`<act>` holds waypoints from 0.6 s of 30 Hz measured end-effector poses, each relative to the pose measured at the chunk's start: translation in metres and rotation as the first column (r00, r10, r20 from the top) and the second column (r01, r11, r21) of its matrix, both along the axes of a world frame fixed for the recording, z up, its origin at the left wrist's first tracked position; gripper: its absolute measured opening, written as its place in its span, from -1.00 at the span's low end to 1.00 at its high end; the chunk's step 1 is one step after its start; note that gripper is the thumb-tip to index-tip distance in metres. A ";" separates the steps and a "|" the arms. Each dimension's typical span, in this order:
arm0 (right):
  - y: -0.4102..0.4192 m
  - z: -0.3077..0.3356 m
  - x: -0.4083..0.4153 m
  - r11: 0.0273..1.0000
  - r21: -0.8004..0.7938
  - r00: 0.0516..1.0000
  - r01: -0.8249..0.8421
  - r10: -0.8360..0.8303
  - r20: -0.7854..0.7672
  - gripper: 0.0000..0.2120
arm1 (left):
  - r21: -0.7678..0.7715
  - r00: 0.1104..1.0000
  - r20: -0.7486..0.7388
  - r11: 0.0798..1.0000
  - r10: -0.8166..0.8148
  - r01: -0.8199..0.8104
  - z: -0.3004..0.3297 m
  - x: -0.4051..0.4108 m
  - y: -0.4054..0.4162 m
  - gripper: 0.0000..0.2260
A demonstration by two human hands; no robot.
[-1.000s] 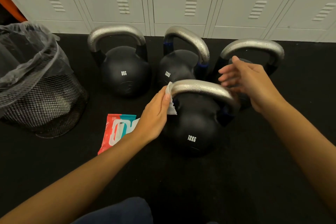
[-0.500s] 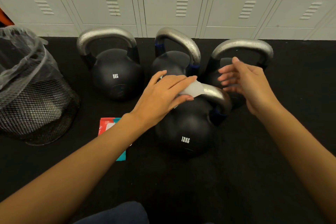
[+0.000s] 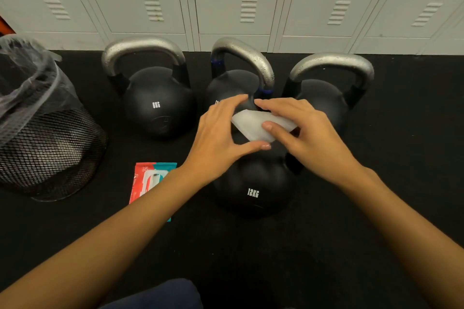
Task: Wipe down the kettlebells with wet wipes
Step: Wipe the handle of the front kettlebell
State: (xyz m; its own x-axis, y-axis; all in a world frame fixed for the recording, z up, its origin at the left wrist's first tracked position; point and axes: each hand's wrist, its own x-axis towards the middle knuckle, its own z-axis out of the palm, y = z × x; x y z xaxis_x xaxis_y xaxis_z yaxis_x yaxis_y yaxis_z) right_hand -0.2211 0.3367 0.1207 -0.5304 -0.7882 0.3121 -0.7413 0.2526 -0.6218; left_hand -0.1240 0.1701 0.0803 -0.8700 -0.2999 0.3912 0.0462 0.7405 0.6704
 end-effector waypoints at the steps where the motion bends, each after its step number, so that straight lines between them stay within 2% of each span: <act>1: 0.003 0.000 -0.003 1.000 0.021 1.000 -0.009 0.009 0.009 -0.64 | 0.025 0.999 0.024 0.999 0.021 -0.022 -0.005 0.005 -0.005 -0.25; 5: 0.013 -0.001 -0.009 0.999 0.006 0.999 0.035 -0.035 0.041 -0.73 | 0.058 0.986 0.130 0.992 0.100 -0.108 -0.026 0.023 -0.024 -0.36; 8: 0.008 0.002 -0.004 0.993 -0.033 0.992 0.115 -0.114 0.047 -0.84 | 0.089 0.984 0.142 0.988 0.112 -0.126 -0.029 0.025 -0.028 -0.49; 9: 0.002 0.004 -0.001 0.989 -0.016 0.989 0.145 -0.145 0.002 -0.88 | 0.100 0.983 0.143 0.987 0.111 -0.126 -0.027 0.025 -0.028 -0.51; 12: -0.018 0.010 0.012 0.977 0.079 0.969 0.197 -0.182 -0.167 -0.76 | 0.145 0.984 0.146 0.982 0.098 -0.119 -0.025 0.023 -0.027 -0.53; 16: -0.042 0.007 0.020 0.978 0.156 0.932 0.137 -0.074 -0.354 -0.75 | 0.146 0.984 0.149 0.982 0.098 -0.120 -0.025 0.023 -0.027 -0.54; 18: -0.053 0.001 0.022 0.983 0.161 0.882 0.085 0.001 -0.472 -0.78 | 0.143 0.984 0.150 0.983 0.094 -0.116 -0.025 0.023 -0.026 -0.55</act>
State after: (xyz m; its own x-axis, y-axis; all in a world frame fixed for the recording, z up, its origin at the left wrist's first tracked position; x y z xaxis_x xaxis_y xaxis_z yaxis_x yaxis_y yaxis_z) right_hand -0.1987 0.2833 0.1222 -0.3895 -0.8324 0.3942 -0.9208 0.3605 -0.1487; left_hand -0.1006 0.1436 0.0556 -0.8740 -0.4386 0.2092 -0.1302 0.6260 0.7688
